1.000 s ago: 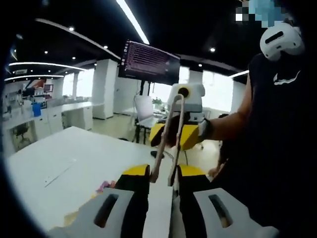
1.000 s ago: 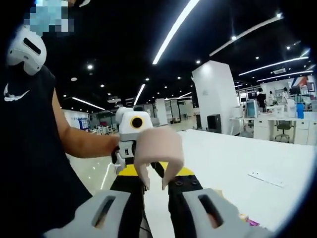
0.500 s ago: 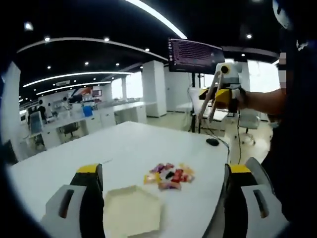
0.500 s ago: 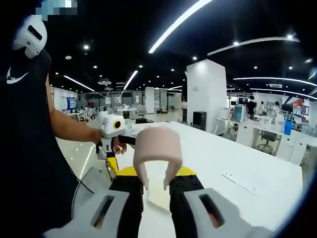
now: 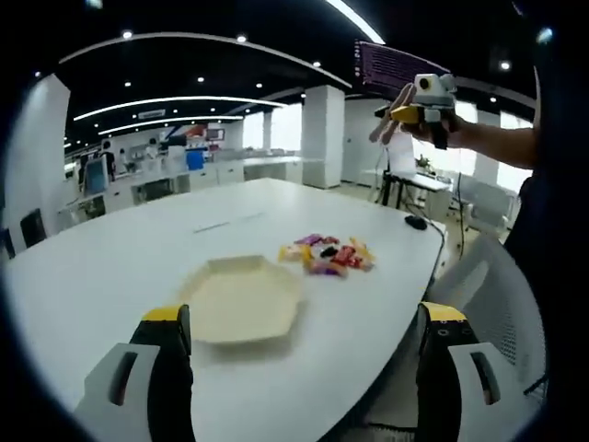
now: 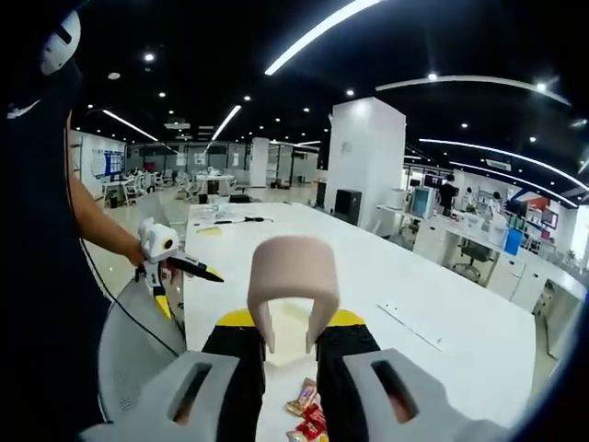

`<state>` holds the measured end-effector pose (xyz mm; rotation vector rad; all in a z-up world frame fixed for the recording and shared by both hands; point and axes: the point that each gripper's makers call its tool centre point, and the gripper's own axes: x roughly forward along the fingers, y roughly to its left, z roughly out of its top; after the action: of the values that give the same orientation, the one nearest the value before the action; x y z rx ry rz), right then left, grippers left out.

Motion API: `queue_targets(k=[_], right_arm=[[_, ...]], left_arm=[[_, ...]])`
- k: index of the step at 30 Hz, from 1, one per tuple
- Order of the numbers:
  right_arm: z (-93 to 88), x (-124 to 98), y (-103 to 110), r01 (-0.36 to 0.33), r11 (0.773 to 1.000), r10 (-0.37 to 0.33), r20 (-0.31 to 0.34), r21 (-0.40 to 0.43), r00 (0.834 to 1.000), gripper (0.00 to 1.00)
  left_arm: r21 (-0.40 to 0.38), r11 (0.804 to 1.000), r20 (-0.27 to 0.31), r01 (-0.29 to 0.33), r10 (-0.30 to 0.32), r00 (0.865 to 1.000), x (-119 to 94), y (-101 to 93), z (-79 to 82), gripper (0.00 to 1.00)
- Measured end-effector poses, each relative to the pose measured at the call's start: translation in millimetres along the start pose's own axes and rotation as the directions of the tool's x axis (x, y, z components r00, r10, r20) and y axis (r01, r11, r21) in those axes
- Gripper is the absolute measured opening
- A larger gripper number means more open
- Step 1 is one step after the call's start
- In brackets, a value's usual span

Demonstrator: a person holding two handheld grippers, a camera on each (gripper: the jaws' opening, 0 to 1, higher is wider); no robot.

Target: Place the target food into the container with the food tongs after gripping and lifting it, then release it inside without dropping or visibly crushing the food.

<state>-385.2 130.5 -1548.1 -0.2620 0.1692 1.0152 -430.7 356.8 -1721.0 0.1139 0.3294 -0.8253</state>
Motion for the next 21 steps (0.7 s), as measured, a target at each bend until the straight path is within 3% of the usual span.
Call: queue_targets(k=[3, 5, 7, 9, 10, 12, 13, 14, 16, 17, 18, 21], right_arm=[[-6.4, 1.3, -1.8, -0.005, 1.000, 0.005, -0.015, 0.002, 1.000, 0.20], [-9.3, 0.5, -3.0, -0.005, 1.000, 0.005, -0.018, 0.005, 1.000, 0.20], [-12.6, -0.5, -4.7, -0.007, 1.000, 0.007, -0.023, 0.013, 1.000, 0.20], [-16.7, -0.5, -6.7, -0.006, 1.000, 0.006, -0.027, 0.012, 1.000, 0.20], [-19.0, -0.1, -7.8, -0.004, 1.000, 0.005, -0.031, 0.011, 1.000, 0.19], [-25.0, 1.0, -11.9, 0.011, 1.000, -0.011, -0.043, 0.010, 0.999, 0.19], [-27.1, 1.5, -13.4, 0.014, 1.000, -0.013, -0.043, 0.016, 0.999, 0.19], [-28.4, 1.7, -14.7, 0.019, 1.000, -0.017, -0.043, 0.025, 0.999, 0.19], [-29.7, 2.4, -18.1, 0.026, 0.999, -0.025, -0.029, 0.044, 0.999, 0.19], [-30.6, 3.4, -18.5, 0.023, 0.998, -0.022, -0.027, 0.054, 0.999, 0.19], [-32.5, 5.9, -18.5, 0.027, 0.998, -0.025, -0.035, 0.048, 0.999, 0.20], [-38.4, 12.3, -19.8, 0.023, 0.999, -0.021, -0.052, 0.031, 0.998, 0.20]], left_arm=[[-0.021, 1.000, 0.017, -0.012, 0.012, 1.000, 1.7, -3.7, -5.8, 0.99], [0.008, 1.000, -0.032, 0.004, -0.004, 0.999, 2.6, -9.6, -12.6, 0.99], [0.071, 0.997, -0.025, -0.010, 0.011, 1.000, 3.3, -8.9, -9.7, 0.97], [0.051, 0.999, -0.028, -0.011, 0.013, 1.000, 8.0, -9.8, -9.6, 0.97], [0.044, 0.999, -0.039, -0.019, 0.021, 0.999, 10.0, -9.2, -12.3, 0.96], [-0.012, 0.995, -0.064, -0.101, 0.100, 0.993, 9.5, -1.9, -20.6, 0.89], [0.105, 0.988, -0.075, -0.113, 0.121, 0.990, 7.3, -0.5, -20.7, 0.90], [0.156, 0.978, -0.044, -0.140, 0.148, 0.988, 8.0, 3.4, -15.1, 0.99], [0.081, 0.989, -0.035, -0.120, 0.124, 0.992, 8.6, 2.6, -16.9, 1.00], [0.042, 0.993, -0.068, -0.111, 0.114, 0.991, 8.0, 2.3, -23.2, 1.00], [0.025, 0.996, -0.095, -0.091, 0.093, 0.991, 8.7, 1.2, -29.7, 1.00], [-0.002, 0.998, -0.084, -0.055, 0.055, 0.995, 12.4, -4.0, -28.8, 1.00]])
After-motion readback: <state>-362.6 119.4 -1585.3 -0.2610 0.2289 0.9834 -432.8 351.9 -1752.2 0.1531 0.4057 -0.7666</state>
